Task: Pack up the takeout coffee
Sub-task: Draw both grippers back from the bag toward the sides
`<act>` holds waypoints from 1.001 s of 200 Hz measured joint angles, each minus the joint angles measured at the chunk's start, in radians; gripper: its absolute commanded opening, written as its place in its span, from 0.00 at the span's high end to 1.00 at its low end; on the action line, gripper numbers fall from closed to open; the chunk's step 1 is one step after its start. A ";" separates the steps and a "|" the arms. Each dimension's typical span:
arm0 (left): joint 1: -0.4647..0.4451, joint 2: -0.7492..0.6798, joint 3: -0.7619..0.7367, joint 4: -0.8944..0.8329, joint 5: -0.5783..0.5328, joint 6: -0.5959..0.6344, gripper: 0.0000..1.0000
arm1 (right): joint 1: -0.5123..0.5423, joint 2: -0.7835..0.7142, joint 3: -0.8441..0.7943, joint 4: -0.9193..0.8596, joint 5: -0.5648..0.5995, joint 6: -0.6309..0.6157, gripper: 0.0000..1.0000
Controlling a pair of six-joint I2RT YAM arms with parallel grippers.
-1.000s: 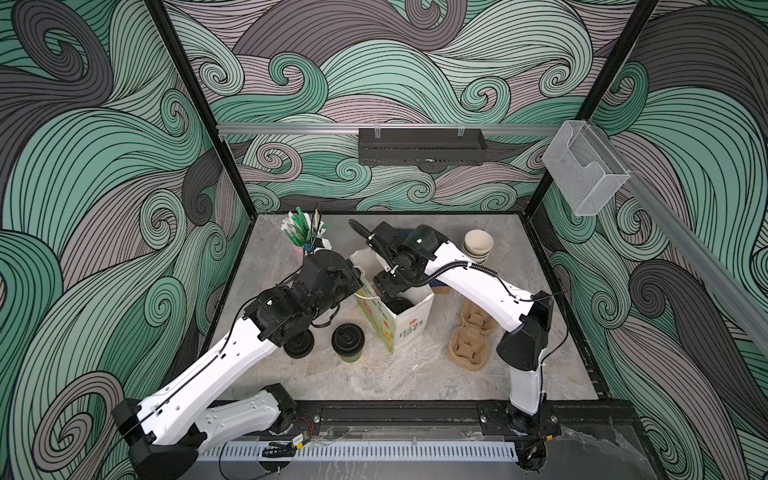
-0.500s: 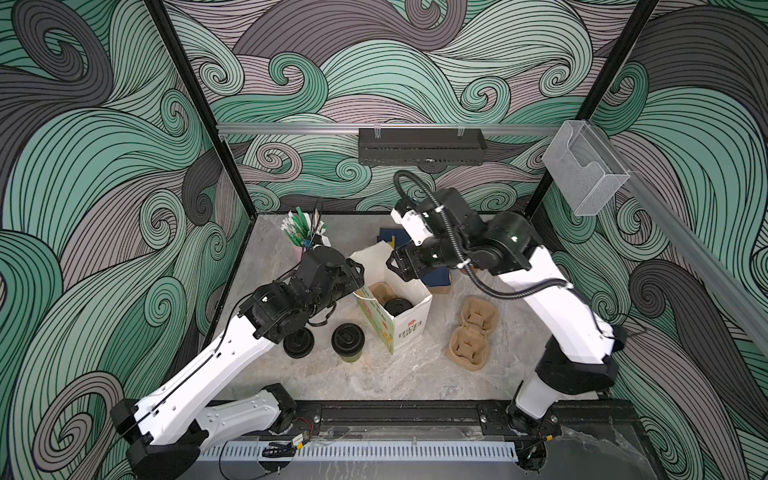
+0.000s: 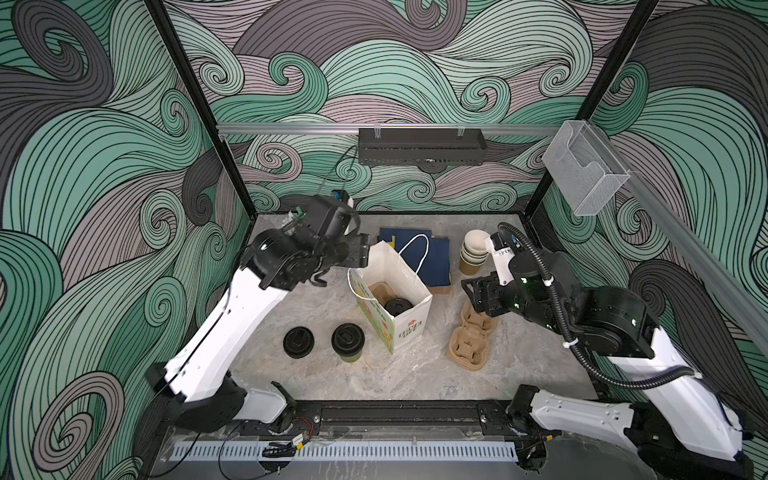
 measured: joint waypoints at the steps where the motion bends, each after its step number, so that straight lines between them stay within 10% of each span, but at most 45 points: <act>1: 0.003 0.011 0.005 -0.002 0.005 0.007 0.24 | 0.000 -0.001 -0.002 0.000 0.003 0.002 0.27; 51: 0.093 0.235 0.121 -0.089 0.193 0.232 0.23 | 0.000 0.010 -0.012 -0.013 0.045 0.037 0.29; 100: 0.099 0.357 0.242 -0.146 0.156 0.351 0.25 | 0.000 0.013 -0.013 -0.016 0.047 0.048 0.29; 200: 0.126 0.492 0.320 -0.158 0.157 0.443 0.61 | 0.000 0.029 -0.027 -0.017 0.038 0.057 0.30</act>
